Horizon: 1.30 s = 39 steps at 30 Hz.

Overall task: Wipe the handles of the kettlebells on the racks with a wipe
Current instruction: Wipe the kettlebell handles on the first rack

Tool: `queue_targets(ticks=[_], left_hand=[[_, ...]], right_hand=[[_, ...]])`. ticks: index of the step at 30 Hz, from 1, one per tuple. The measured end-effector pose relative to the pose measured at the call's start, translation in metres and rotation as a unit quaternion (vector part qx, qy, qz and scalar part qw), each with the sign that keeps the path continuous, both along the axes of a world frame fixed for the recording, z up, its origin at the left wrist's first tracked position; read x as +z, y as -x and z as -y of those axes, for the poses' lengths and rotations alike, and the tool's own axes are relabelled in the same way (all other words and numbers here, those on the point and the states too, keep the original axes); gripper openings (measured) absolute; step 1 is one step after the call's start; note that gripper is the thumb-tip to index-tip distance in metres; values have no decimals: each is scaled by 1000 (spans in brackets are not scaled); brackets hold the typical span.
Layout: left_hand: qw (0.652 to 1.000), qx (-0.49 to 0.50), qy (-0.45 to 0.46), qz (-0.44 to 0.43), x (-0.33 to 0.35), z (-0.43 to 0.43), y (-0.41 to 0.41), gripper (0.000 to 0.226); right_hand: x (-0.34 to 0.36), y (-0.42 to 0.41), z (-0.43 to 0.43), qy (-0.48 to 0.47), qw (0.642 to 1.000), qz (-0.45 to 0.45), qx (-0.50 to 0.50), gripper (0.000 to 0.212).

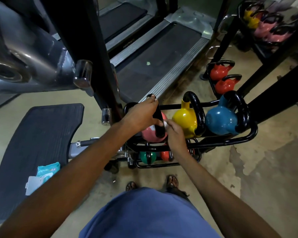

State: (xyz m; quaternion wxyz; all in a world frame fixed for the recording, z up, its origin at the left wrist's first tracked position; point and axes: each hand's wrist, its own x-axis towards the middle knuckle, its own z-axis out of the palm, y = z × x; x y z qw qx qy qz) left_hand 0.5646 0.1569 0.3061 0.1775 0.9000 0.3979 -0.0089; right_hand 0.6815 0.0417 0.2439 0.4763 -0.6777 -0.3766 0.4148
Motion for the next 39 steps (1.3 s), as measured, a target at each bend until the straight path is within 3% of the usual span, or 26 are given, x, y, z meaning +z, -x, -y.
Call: queue_targets(ticks=[2,3,7,12,17,21,26,30,34,36,39], left_hand=[[1000,-5,0,-2,-2,-2,-1,85],[1000,-6,2,0,-4,-3,-1,87],[1000,-14,9,16,-10,-7,2,95],[1000,-22,9,19,-10,-10,2,89],[999,-29,16,6,-13,-11,1,93],[1000,-24,14,7,-7,-11,1,88],[999,9,45,-1,0,-3,0,98],[998,61,-6,8,1,22,-1,80],[991,69,-106,33,-15,69,3,69],[989,82,-105,56,-25,76,7,71],[988,92,-101,66,-30,79,10,73]], right_hand=[[13,-1,-16,19,994,-106,-21,39],[14,-2,-17,23,993,-113,-25,40],[-2,-2,4,7,997,-72,6,30],[4,5,-20,28,991,-115,-64,32],[-1,14,12,-32,997,-26,-64,24],[8,7,-12,-40,994,-53,-82,16],[5,2,-11,-17,998,-31,-44,20],[27,-13,-48,60,983,-166,-49,23],[51,-20,-94,163,914,-362,-77,36],[46,-22,-114,175,897,-402,-65,41],[34,-16,-118,174,902,-389,-69,35]])
